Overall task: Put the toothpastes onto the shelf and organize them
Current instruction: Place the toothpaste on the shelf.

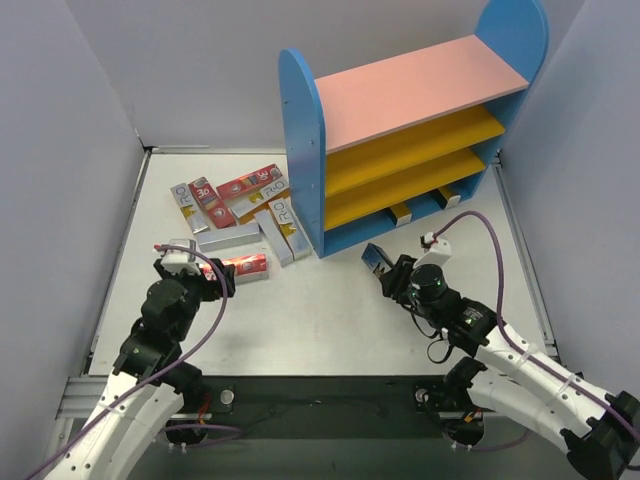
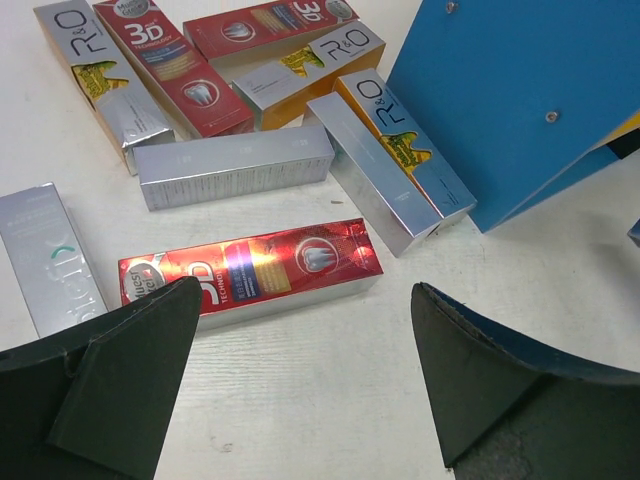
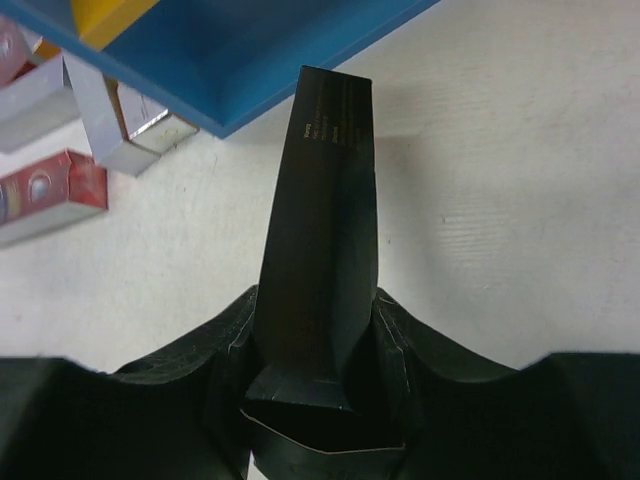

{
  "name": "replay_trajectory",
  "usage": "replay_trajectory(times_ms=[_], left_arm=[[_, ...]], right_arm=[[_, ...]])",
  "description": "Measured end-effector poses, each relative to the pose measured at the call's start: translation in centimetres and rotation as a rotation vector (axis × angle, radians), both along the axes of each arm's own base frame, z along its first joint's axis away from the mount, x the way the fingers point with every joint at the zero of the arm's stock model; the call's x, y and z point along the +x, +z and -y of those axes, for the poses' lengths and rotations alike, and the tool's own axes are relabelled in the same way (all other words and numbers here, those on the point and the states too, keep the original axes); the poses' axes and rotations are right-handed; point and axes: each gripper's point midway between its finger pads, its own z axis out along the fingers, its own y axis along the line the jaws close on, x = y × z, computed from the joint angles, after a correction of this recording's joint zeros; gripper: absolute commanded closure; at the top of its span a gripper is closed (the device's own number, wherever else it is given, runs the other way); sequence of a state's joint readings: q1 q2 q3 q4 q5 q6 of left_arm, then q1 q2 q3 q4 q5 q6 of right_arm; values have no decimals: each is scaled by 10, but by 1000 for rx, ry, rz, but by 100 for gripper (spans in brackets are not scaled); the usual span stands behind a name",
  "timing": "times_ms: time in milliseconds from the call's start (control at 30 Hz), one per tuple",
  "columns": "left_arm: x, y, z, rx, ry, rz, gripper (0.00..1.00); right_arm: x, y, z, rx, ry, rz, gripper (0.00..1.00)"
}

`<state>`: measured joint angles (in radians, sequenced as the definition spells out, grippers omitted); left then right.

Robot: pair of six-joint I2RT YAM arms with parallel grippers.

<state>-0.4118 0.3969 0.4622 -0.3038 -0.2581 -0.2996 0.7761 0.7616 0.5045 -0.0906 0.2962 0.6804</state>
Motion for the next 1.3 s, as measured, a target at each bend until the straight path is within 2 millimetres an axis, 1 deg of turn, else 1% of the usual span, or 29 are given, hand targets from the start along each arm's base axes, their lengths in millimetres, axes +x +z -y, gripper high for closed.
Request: replay_trajectory(times_ms=[100, 167, 267, 333, 633, 833, 1000, 1100, 1133, 1200, 1233, 1300], left_arm=[[1, 2, 0, 11, -10, 36, 3], [3, 6, 1, 10, -14, 57, 3], [6, 12, 4, 2, -26, 86, 3], [7, 14, 7, -6, -36, 100, 3], [8, 20, 8, -20, -42, 128, 3], [8, 24, 9, -29, -44, 148, 3], [7, 24, 11, -33, -49, 152, 3], [7, 25, 11, -36, -51, 156, 3], [7, 25, 12, -37, -53, 157, 3], [7, 26, 12, -38, -55, 159, 3], [7, 26, 12, -39, -56, 160, 3], [7, 26, 12, -39, -56, 161, 3]], right_arm=[[14, 2, 8, 74, -55, -13, 88], [24, 6, 8, 128, -77, -9, 88], [41, 12, 4, 212, -93, -2, 88], [52, 11, -2, 255, -93, -9, 87], [84, -16, -40, 401, -82, -81, 87], [104, -24, -54, 506, -115, -81, 84], [118, -38, -63, 584, -154, -97, 83], [131, -41, -72, 649, -167, -92, 75], [136, -43, -75, 671, -171, -92, 70], [144, -47, -82, 713, -175, -90, 63], [149, -50, -86, 739, -176, -91, 56], [155, -55, -92, 773, -174, -98, 51]])
